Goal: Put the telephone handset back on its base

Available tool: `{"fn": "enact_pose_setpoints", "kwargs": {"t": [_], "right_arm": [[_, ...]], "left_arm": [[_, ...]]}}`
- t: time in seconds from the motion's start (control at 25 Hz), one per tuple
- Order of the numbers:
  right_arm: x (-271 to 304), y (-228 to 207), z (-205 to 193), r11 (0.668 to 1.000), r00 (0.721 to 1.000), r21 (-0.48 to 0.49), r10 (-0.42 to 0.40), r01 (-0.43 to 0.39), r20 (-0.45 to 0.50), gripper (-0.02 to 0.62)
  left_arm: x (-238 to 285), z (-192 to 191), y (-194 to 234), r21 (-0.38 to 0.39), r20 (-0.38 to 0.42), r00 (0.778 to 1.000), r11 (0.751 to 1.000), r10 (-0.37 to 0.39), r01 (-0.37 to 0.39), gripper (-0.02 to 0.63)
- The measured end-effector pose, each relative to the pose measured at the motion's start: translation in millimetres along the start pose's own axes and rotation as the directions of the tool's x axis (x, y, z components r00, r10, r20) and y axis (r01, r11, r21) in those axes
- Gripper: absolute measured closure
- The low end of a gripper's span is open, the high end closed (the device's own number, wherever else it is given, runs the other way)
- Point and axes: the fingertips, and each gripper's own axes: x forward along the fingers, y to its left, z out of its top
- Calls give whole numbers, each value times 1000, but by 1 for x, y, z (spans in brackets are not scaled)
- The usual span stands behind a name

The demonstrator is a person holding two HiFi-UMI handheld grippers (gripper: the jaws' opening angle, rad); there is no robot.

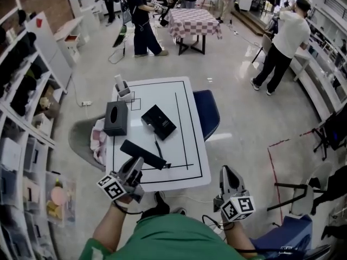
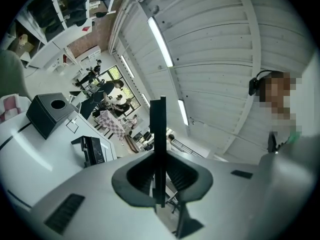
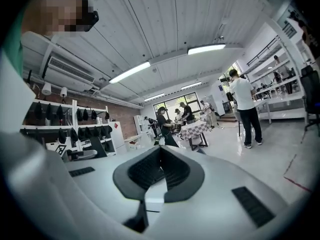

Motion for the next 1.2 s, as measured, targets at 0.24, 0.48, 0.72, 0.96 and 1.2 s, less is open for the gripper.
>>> {"fn": "enact_pose_setpoints", "kwargs": {"t": [0.24, 0.48, 0.72, 0.96, 1.2], "right_arm": [[40, 0, 3, 999, 998, -34, -42, 40, -44, 572], [89, 7, 0, 996, 995, -52, -71, 68, -63, 572], [112, 4, -10, 996, 991, -34, -86, 83, -107, 572], [141, -11, -17, 999, 989, -18, -32, 30, -143, 572], [150, -28, -23, 1000, 982, -4, -8, 7, -187, 572]], "left_arm": [[40, 5, 52, -21, -57, 998, 1000, 0, -1, 526], [73, 12, 117, -52, -112, 994, 999, 3, -9, 526], [92, 2, 162, -76, -193, 980, 995, 46, -62, 526], [112, -12, 193, -94, -210, 971, 987, 110, -132, 526], [126, -27, 224, -108, -243, 956, 975, 166, -197, 526]]}}
